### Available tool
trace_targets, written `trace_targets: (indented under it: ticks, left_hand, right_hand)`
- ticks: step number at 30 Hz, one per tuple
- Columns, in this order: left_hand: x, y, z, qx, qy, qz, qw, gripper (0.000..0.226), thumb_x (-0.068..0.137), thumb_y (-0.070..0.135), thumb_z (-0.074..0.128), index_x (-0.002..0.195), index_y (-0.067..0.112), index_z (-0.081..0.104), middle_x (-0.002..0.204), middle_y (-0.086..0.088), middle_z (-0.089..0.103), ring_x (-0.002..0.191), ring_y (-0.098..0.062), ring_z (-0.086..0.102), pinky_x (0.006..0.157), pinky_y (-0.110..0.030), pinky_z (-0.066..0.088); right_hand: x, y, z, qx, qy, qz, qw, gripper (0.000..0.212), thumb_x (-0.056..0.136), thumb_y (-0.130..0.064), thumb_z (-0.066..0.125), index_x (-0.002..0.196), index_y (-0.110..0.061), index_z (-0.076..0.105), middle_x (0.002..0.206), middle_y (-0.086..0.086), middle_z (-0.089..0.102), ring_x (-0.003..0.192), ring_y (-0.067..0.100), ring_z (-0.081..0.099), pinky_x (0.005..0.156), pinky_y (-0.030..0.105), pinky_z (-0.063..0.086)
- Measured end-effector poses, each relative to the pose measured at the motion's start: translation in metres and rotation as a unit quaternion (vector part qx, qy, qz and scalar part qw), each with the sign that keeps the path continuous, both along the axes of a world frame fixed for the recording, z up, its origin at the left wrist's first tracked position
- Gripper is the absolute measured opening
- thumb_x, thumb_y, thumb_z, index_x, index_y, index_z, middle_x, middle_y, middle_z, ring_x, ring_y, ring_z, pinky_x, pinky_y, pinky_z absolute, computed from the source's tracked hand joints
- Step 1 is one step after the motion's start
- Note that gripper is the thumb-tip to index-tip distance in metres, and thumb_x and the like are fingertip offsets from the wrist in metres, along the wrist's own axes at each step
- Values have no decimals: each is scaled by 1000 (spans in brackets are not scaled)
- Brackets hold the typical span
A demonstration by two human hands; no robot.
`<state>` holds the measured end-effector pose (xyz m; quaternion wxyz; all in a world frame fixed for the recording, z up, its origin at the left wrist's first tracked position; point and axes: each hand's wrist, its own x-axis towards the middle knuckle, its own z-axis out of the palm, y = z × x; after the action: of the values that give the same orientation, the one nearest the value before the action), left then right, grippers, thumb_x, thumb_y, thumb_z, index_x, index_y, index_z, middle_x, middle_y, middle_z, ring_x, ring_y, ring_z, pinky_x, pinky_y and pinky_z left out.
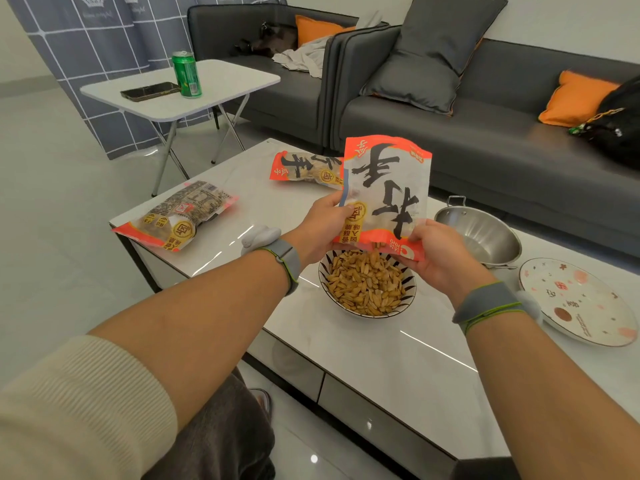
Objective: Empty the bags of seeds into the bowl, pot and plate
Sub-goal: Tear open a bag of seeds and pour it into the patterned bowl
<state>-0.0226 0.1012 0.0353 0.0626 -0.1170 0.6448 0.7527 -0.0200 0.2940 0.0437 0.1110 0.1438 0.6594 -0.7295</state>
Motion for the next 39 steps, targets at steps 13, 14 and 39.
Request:
trace_targets:
  ticks: [13, 14, 39]
  left_hand:
    - [1, 0, 4, 2, 5, 4, 1000, 35, 114, 14, 45, 140, 34, 60, 111, -7, 72, 74, -23, 78, 60, -44, 66]
    - [0, 0, 3, 1, 6, 5, 1000, 36, 114, 14, 45, 143, 33, 59, 113, -8, 72, 77, -24, 78, 62, -45, 66]
    - [2, 0, 4, -1, 6, 3, 1000, 33, 114, 14, 46, 131, 37, 62, 107, -4, 71, 81, -23, 77, 65, -47, 67]
  right_hand:
    - [5, -2, 7, 2, 2, 0, 1000, 35, 96, 11, 38, 118, 0, 62, 123, 19, 72, 116, 43, 71, 96, 58, 61]
    - [5, -2, 7, 1, 3, 1, 1000, 34, 96, 11, 38, 117, -1, 62, 123, 20, 72, 115, 43, 71, 96, 58, 61]
    - [7, -1, 8, 19, 12, -1, 1000, 32, 96, 10, 41, 114, -4, 64, 126, 18, 71, 112, 39, 73, 95, 57, 62]
